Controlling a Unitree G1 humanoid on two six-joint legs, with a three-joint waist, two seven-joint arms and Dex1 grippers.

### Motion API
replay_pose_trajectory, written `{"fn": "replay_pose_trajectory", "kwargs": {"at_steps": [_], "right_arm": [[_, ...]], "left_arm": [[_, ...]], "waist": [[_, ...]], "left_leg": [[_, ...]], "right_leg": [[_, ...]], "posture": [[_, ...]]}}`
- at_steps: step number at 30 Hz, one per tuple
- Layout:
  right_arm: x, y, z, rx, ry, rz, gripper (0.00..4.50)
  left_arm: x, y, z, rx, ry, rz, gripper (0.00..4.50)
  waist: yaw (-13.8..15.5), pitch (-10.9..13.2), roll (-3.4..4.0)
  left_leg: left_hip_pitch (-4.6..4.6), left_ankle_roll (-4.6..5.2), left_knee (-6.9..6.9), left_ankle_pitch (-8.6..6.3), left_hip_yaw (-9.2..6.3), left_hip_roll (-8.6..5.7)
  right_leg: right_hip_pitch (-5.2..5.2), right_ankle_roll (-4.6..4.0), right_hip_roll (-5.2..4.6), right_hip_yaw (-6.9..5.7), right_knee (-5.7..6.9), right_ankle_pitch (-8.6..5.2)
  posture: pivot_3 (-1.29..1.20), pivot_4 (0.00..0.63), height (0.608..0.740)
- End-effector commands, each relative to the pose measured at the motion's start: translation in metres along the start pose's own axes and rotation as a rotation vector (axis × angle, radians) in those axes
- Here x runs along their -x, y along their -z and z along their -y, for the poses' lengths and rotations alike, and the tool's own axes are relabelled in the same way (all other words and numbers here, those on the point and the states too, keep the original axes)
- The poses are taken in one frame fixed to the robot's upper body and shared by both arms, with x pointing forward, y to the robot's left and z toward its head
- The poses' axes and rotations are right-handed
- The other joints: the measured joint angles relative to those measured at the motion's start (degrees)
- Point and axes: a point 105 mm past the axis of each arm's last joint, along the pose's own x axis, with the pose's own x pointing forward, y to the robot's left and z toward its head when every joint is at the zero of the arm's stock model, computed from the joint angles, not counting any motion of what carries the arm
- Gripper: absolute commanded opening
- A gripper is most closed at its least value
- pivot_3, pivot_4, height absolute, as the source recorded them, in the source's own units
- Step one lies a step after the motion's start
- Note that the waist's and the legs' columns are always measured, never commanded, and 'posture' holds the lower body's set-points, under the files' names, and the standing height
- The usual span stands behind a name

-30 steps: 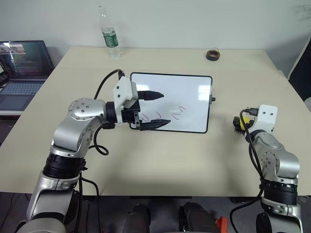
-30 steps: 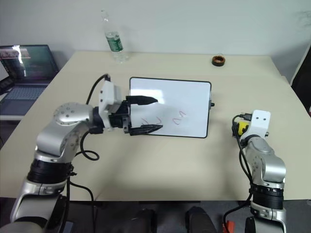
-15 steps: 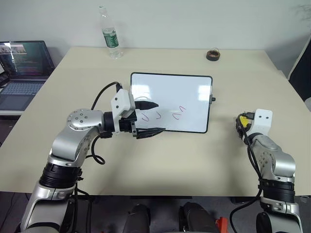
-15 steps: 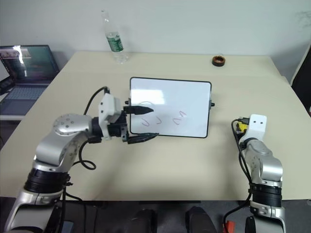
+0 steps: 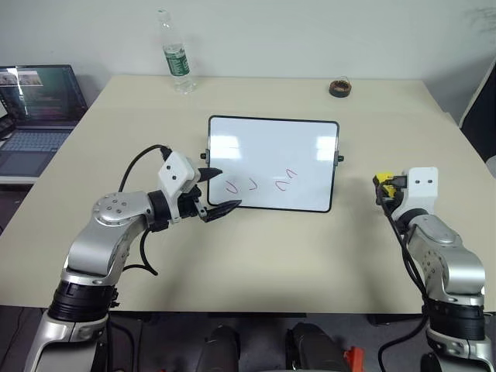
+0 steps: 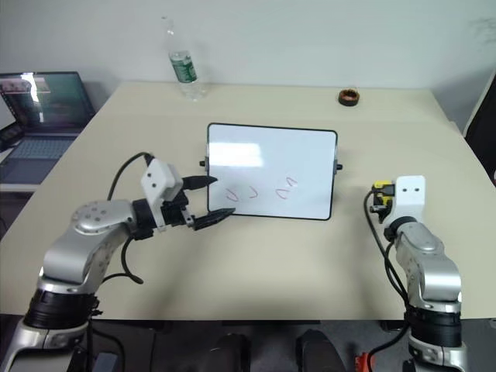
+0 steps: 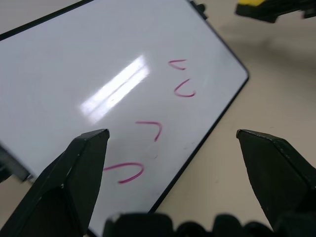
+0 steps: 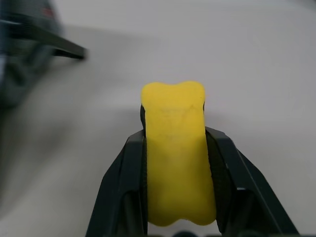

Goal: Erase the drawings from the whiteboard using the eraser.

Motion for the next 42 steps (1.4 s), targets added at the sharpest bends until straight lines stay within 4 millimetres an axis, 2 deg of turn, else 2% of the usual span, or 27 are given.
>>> {"fn": "replay_pose_trajectory", "kwargs": {"at_steps": [1, 5, 10, 19, 21, 25, 27, 30, 34, 36, 38, 42], "right_arm": [[0.017, -0.031, -0.042, 0.087, -0.215, 0.122, 1.22], [0.010, -0.047, -0.061, 0.195, -0.275, 0.163, 1.22], [-0.018, -0.055, -0.078, 0.307, -0.285, 0.180, 1.22], [-0.068, -0.064, -0.097, 0.428, -0.257, 0.199, 1.22], [-0.071, -0.060, -0.101, 0.437, -0.279, 0.190, 1.22], [-0.060, -0.030, -0.121, 0.521, -0.450, 0.097, 1.22], [-0.056, -0.024, -0.125, 0.540, -0.488, 0.078, 1.22], [-0.058, -0.029, -0.121, 0.559, -0.458, 0.097, 1.22], [-0.071, -0.051, -0.094, 0.564, -0.257, 0.159, 1.22], [-0.073, -0.056, -0.086, 0.570, -0.210, 0.174, 1.21], [-0.072, -0.053, -0.092, 0.583, -0.249, 0.170, 1.21], [-0.059, -0.034, -0.127, 0.650, -0.468, 0.140, 1.21]], "left_arm": [[0.008, -0.009, 0.002, -0.033, -0.028, 0.013, 4.50], [0.016, 0.004, -0.002, -0.034, -0.047, -0.056, 4.50], [0.018, 0.012, 0.002, -0.026, -0.032, -0.090, 4.50], [0.015, 0.008, 0.008, -0.058, 0.000, -0.078, 4.50], [0.015, 0.007, 0.009, -0.061, 0.002, -0.079, 4.50], [0.017, 0.008, 0.011, -0.058, 0.003, -0.080, 4.50], [0.018, 0.009, 0.012, -0.057, 0.005, -0.083, 4.50], [0.020, 0.013, 0.014, -0.049, 0.013, -0.099, 4.50], [0.024, 0.024, 0.015, -0.038, 0.020, -0.132, 4.50], [0.026, 0.028, 0.016, -0.035, 0.025, -0.141, 4.50], [0.028, 0.032, 0.017, -0.038, 0.030, -0.148, 4.50], [0.030, 0.038, 0.017, -0.038, 0.038, -0.150, 4.50]], "waist": [[-0.1, 0.0, 0.00], [-0.2, 0.0, 0.00], [-0.1, 0.0, -0.01], [-0.1, 0.0, -0.02], [-0.1, 0.0, -0.02], [0.0, 0.0, -0.03], [0.0, 0.0, -0.03], [0.0, 0.0, -0.03], [-0.1, 0.0, -0.03], [0.0, 0.0, -0.03], [0.0, 0.0, -0.04], [0.0, 0.0, -0.04]], "left_leg": [[0.01, 0.00, 0.00, 0.00, 0.00, -0.01], [0.11, -0.01, 0.04, 0.01, -0.01, -0.05], [0.15, -0.01, 0.05, 0.02, -0.02, -0.07], [0.04, -0.01, 0.04, 0.02, 0.00, -0.04], [0.04, -0.01, 0.03, 0.01, -0.02, -0.02], [0.04, -0.01, 0.03, 0.01, -0.03, 0.00], [0.07, -0.01, 0.05, 0.01, -0.05, 0.01], [0.12, -0.01, 0.08, 0.02, -0.05, 0.00], [0.17, -0.01, 0.08, 0.02, -0.07, -0.01], [0.17, -0.02, 0.09, 0.03, -0.06, -0.02], [0.16, -0.02, 0.09, 0.03, -0.07, 0.00], [0.16, -0.02, 0.08, 0.02, -0.07, -0.01]], "right_leg": [[0.00, 0.00, 0.00, 0.00, 0.01, 0.00], [0.07, -0.03, 0.01, -0.01, 0.07, 0.02], [0.10, -0.08, 0.04, -0.05, 0.05, 0.05], [0.00, -0.10, 0.00, -0.04, 0.03, 0.06], [0.00, -0.10, 0.00, -0.06, 0.03, 0.06], [0.02, -0.10, -0.05, -0.06, 0.03, 0.06], [0.05, -0.10, -0.07, -0.08, 0.03, 0.06], [0.07, -0.13, -0.07, -0.07, 0.10, 0.08], [0.09, -0.16, -0.05, -0.09, 0.14, 0.09], [0.09, -0.16, -0.04, -0.08, 0.14, 0.10], [0.10, -0.16, -0.05, -0.09, 0.13, 0.10], [0.09, -0.17, -0.05, -0.10, 0.10, 0.10]], "posture": [[0.00, 0.150, 0.740], [0.00, 0.150, 0.740], [0.00, 0.150, 0.740], [0.00, 0.150, 0.740], [0.00, 0.150, 0.740], [0.00, 0.150, 0.740], [0.00, 0.150, 0.740], [0.00, 0.150, 0.740], [0.00, 0.150, 0.740], [0.00, 0.150, 0.740], [0.00, 0.150, 0.740], [0.00, 0.150, 0.740]]}}
